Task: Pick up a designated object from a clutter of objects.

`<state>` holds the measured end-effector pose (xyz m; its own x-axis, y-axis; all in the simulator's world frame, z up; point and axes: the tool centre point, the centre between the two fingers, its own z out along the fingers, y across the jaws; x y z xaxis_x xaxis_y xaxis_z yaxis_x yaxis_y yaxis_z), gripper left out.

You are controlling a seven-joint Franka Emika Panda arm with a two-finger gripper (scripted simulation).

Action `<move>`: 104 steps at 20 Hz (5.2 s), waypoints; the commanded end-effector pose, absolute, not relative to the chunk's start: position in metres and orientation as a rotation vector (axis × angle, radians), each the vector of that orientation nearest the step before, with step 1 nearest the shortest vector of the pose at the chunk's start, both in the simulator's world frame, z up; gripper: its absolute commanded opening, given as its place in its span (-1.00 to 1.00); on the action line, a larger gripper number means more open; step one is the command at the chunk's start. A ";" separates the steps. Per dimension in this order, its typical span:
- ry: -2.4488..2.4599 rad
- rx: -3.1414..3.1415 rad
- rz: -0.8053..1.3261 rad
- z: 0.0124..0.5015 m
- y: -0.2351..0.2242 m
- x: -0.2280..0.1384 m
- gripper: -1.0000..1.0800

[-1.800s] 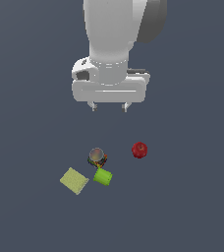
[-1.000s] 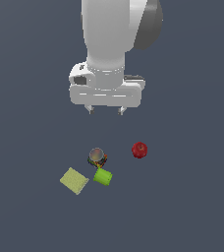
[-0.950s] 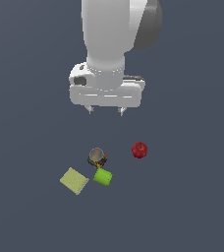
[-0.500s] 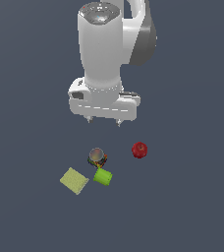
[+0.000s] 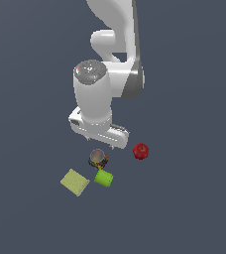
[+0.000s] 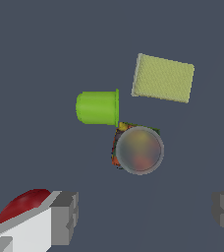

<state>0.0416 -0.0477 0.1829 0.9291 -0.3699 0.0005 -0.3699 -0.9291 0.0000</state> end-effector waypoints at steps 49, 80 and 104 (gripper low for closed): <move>-0.905 3.009 0.000 0.067 -0.069 0.048 -1.00; -0.907 3.007 0.000 0.355 -0.093 0.068 -1.00; -0.906 3.008 0.000 0.469 -0.103 0.084 -1.00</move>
